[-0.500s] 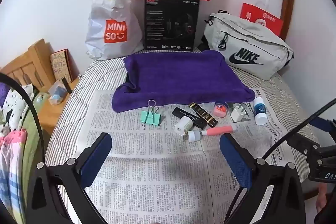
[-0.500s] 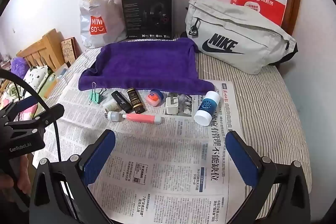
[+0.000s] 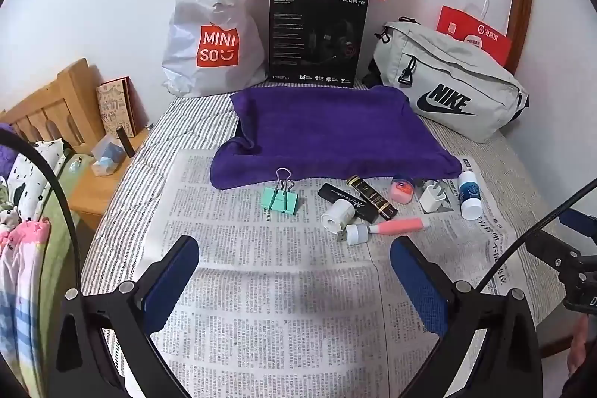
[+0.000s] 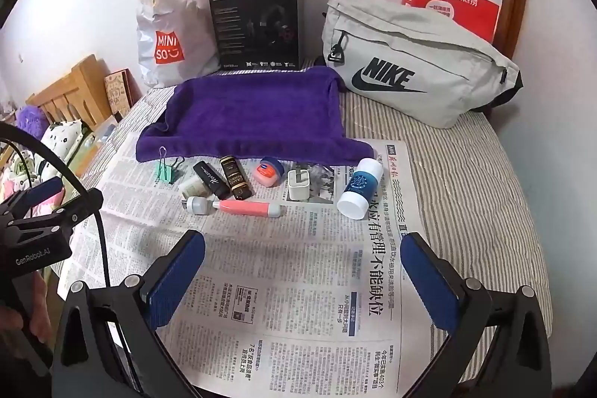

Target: Organize rigid objects

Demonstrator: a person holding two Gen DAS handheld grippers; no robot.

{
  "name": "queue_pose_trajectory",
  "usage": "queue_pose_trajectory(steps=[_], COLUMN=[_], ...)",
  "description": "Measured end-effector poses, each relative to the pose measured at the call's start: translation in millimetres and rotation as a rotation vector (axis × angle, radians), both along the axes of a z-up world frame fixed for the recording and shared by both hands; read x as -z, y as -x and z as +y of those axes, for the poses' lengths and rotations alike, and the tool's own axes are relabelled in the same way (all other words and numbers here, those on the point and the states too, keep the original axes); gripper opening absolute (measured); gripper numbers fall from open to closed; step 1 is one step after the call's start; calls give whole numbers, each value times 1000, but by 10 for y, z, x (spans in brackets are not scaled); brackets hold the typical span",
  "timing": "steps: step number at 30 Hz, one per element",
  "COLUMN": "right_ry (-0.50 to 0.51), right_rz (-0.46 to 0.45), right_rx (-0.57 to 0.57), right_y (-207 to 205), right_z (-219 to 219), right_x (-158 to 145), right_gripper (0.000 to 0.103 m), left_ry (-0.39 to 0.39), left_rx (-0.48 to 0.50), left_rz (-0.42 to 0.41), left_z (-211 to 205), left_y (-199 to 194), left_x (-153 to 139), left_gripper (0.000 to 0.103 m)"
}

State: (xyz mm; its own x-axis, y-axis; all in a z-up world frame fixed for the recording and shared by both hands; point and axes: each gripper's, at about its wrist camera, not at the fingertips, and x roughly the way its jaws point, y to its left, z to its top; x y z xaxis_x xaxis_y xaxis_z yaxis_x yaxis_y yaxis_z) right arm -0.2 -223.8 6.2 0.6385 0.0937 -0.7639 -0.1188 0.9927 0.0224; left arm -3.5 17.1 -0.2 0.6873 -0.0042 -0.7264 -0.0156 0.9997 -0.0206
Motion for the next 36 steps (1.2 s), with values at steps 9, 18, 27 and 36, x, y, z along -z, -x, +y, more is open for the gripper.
queue_pose_trajectory(steps=[9, 18, 27, 36], right_ry=[-2, 1, 5, 6], right_rz=[0, 1, -4, -5], right_rx=[3, 9, 14, 14], right_y=[31, 29, 42, 66], right_z=[-9, -10, -9, -17], right_x=[-4, -25, -36, -68], right_gripper=[103, 103, 103, 103], left_ry=[-3, -11, -20, -23], left_rx=[6, 4, 2, 3], left_rz=[10, 17, 18, 18], left_z=[-61, -69, -59, -51], left_y=[4, 5, 2, 4], left_x=[60, 75, 67, 66], left_gripper=[103, 103, 103, 103])
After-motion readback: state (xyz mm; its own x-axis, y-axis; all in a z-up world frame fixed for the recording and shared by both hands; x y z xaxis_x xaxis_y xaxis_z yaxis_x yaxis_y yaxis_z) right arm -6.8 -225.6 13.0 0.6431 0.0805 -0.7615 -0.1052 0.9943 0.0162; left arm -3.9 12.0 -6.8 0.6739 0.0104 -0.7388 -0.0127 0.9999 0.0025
